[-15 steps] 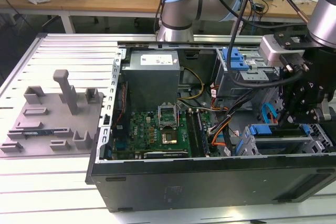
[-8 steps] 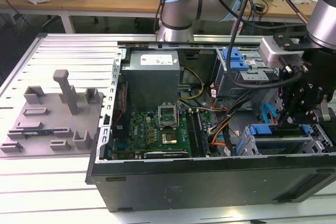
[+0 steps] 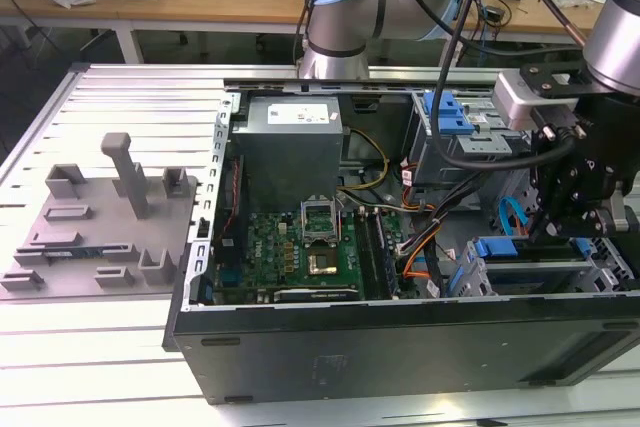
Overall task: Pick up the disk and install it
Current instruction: 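Insert the second disk wire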
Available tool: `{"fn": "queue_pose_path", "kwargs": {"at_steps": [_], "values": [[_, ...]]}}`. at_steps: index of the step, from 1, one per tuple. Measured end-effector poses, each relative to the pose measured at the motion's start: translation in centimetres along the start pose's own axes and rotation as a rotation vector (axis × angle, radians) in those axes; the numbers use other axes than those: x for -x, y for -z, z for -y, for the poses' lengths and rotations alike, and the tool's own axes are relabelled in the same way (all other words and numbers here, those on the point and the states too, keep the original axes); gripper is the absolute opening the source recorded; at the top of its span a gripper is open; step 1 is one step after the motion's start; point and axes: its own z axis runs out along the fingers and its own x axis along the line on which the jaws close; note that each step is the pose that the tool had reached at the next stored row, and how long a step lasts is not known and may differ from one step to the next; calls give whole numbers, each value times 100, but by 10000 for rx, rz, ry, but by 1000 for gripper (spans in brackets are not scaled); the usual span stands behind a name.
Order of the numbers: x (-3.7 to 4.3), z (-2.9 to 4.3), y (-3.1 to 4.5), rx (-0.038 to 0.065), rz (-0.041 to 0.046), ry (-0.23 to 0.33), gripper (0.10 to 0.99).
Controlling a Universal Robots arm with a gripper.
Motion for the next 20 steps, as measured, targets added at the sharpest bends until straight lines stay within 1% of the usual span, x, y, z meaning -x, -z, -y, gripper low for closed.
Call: {"fn": "queue_pose_path", "kwargs": {"at_steps": [3,5,9,12,14,16,17,19,20], "values": [[0,0,-2,0,0,0,161],[1,4,-4,0,4,0,298],[0,20,19,0,1,-2,298],[0,26,70,0,7,-1,298],[-1,31,125,-9,12,0,298],[-2,33,162,-13,12,0,298],[-3,36,201,-14,12,-1,298],[-3,39,246,-15,12,-1,298],[-4,42,281,-15,12,-2,282]]}}
